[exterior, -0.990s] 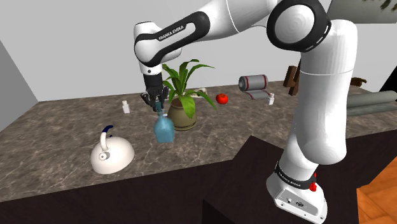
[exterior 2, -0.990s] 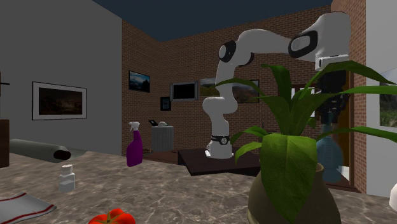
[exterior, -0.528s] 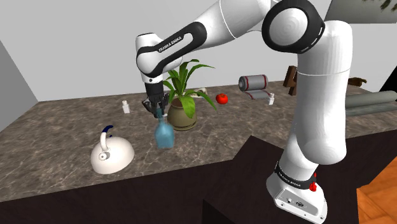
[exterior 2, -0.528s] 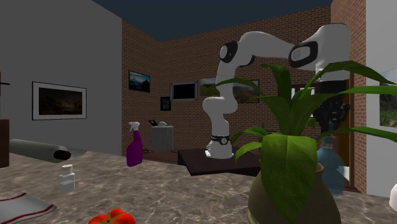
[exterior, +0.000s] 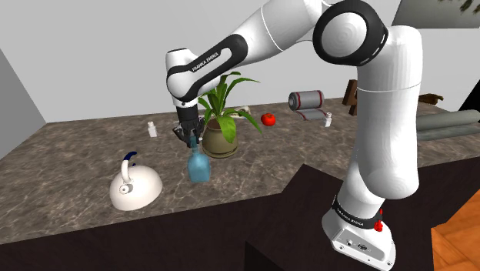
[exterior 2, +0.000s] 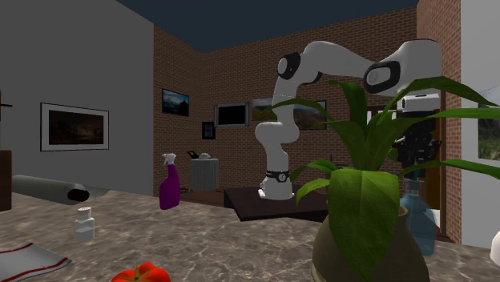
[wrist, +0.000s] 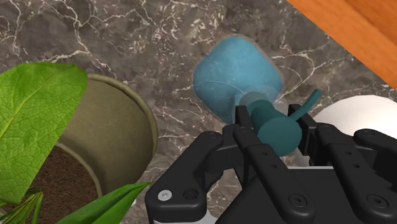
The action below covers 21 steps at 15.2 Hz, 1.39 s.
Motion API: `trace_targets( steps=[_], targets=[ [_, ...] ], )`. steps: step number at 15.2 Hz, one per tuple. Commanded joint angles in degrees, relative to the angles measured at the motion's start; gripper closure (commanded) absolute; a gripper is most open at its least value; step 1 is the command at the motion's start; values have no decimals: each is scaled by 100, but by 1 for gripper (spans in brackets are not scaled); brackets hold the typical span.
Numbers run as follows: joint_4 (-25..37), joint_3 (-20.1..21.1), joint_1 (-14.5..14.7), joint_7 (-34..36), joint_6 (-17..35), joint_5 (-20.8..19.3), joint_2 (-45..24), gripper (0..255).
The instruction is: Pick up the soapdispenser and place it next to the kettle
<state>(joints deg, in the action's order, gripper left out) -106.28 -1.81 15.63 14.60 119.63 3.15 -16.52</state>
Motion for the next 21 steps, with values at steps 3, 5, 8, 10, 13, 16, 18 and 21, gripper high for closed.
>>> trace_targets(
  steps=[3, 5, 8, 10, 13, 16, 18, 21],
  targets=[
    [-1, 0, 0, 0, 4, 0, 1, 255],
    [-1, 0, 0, 0, 3, 0, 2, 0],
    [0, 0, 0, 0, 3, 0, 2, 0],
    [105, -4, -3, 5, -170, -7, 69, 0],
    [444, -13, -12, 15, -663, -23, 222, 0],
    [444, -13, -12, 15, -663, -23, 223, 0],
    [444, -13, -12, 15, -663, -23, 222, 0],
    [444, -13, -12, 15, -663, -23, 222, 0]
  ],
)
